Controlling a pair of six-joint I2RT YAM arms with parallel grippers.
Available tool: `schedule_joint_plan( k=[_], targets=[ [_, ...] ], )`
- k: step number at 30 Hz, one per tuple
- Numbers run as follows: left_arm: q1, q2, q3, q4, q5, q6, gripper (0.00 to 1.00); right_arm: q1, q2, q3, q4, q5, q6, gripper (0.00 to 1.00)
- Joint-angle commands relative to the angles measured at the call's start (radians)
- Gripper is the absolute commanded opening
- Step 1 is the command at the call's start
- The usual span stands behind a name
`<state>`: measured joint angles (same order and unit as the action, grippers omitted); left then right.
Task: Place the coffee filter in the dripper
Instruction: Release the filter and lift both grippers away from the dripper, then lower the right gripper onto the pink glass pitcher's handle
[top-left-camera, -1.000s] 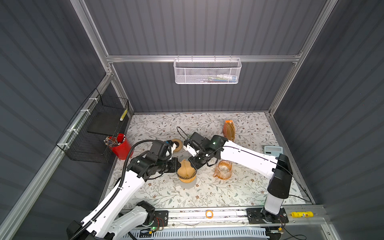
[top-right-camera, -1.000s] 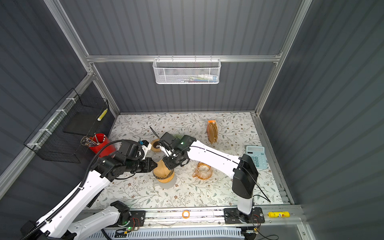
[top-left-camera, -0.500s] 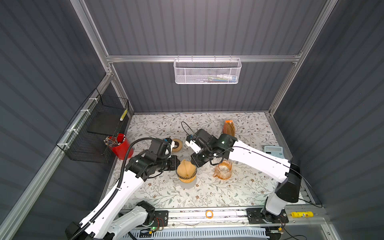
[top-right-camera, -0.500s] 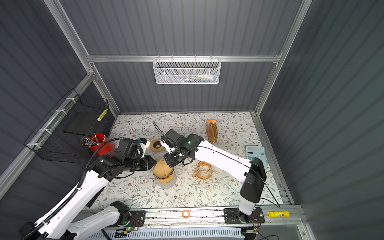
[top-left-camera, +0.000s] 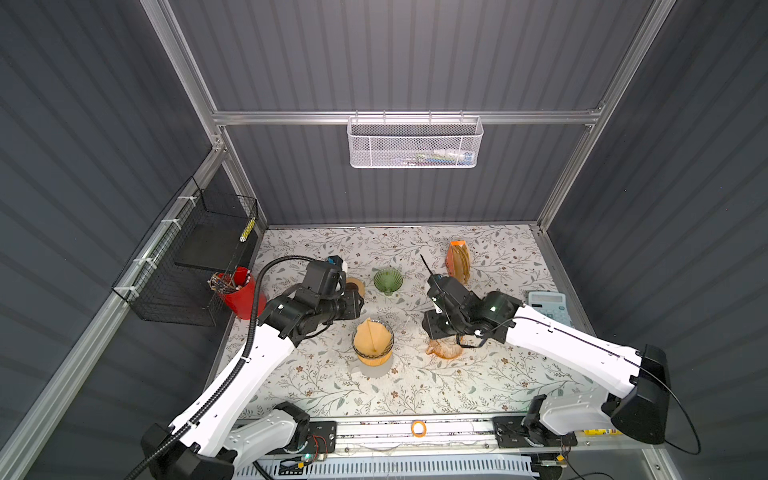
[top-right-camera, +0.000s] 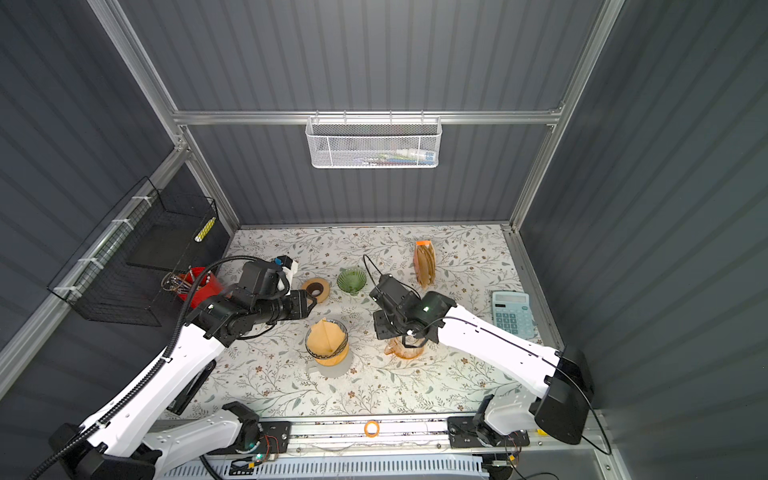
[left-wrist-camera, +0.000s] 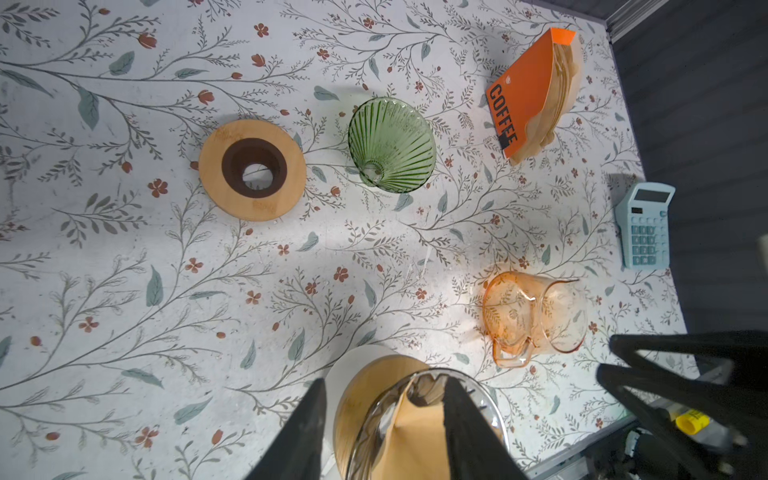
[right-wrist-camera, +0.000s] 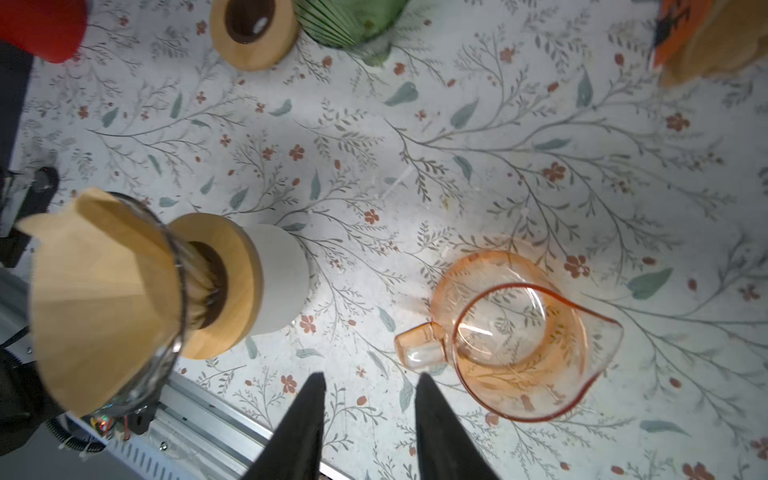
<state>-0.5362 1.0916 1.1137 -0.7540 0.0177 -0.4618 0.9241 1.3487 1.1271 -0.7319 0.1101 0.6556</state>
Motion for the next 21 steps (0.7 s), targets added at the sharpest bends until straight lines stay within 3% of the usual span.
schedule_joint_plan(
  k=[1,11,21],
  targets=[
    [-0.001,0.002,0.019,0.066,0.001,0.02,0.51,0.019,-0.019,-0.093,0.052,0.089,0.177,0.39],
    [0.005,-0.016,-0.016,0.174,0.048,0.041,0.55,0.124,0.156,-0.017,-0.044,0.244,0.377,0.43],
    [0.088,-0.08,-0.073,0.219,0.162,0.048,0.56,0.159,0.256,0.071,-0.151,0.279,0.553,0.42]
  ],
)
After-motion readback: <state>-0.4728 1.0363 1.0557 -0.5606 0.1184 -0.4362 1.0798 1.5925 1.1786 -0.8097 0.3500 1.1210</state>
